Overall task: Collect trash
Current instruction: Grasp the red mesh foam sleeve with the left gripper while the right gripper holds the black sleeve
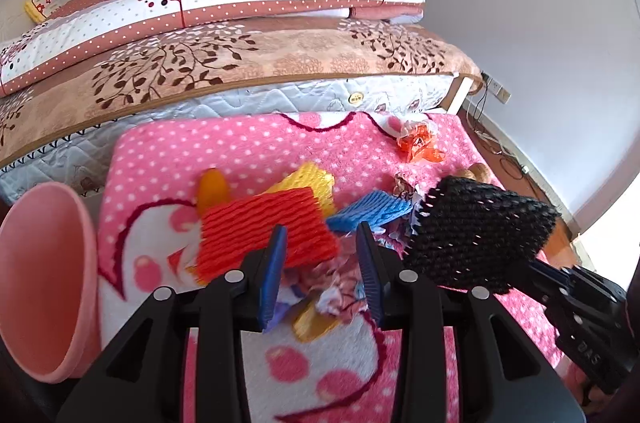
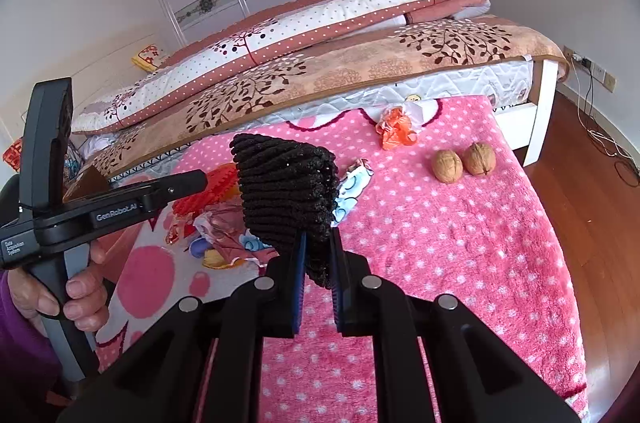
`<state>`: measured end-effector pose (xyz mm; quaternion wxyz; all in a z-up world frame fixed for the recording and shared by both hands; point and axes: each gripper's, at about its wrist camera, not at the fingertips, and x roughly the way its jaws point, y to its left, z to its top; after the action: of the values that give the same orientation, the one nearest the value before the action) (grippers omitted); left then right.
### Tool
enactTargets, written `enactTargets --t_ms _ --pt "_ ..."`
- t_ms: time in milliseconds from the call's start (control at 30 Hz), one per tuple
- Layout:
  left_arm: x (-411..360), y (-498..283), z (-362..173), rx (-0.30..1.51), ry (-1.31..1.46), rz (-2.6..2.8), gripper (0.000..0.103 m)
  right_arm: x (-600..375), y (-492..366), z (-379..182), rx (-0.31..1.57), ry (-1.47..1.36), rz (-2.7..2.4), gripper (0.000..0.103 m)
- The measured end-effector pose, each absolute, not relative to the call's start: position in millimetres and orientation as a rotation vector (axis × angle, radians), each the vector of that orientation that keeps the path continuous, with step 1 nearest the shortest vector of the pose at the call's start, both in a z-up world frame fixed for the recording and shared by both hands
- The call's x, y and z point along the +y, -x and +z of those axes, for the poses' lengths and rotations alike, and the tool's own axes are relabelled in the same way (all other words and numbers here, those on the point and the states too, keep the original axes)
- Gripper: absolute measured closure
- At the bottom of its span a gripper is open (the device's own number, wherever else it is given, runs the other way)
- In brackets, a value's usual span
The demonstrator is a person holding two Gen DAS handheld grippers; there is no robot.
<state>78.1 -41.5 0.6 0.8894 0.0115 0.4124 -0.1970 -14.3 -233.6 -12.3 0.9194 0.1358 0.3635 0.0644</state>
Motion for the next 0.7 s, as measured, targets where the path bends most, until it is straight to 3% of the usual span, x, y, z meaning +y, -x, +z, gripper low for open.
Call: enactTargets --t_ms 367,433,467,500,700 --pt "-23 -70 -35 0.86 -0.086 -0.278 0.067 -244 14 -24 0.772 -0.302 0.129 0.093" --pt "-9 -67 -42 0.888 -0.066 -0.255 0.083 -241 14 -25 0.775 -0.301 0.142 0.093" --pt "-2 -65 -46 0.908 -0.05 -0.245 0.097 -239 15 -25 0.775 -0.299 0.148 0.093" --pt "5 -62 -47 0.914 -0.03 -0.242 0.101 -237 15 -24 0.775 -0.295 0.154 0.093" --pt "34 -37 -32 0.882 0.036 -0.256 0.103 -227 17 -21 0.771 -0.281 0.179 0.093"
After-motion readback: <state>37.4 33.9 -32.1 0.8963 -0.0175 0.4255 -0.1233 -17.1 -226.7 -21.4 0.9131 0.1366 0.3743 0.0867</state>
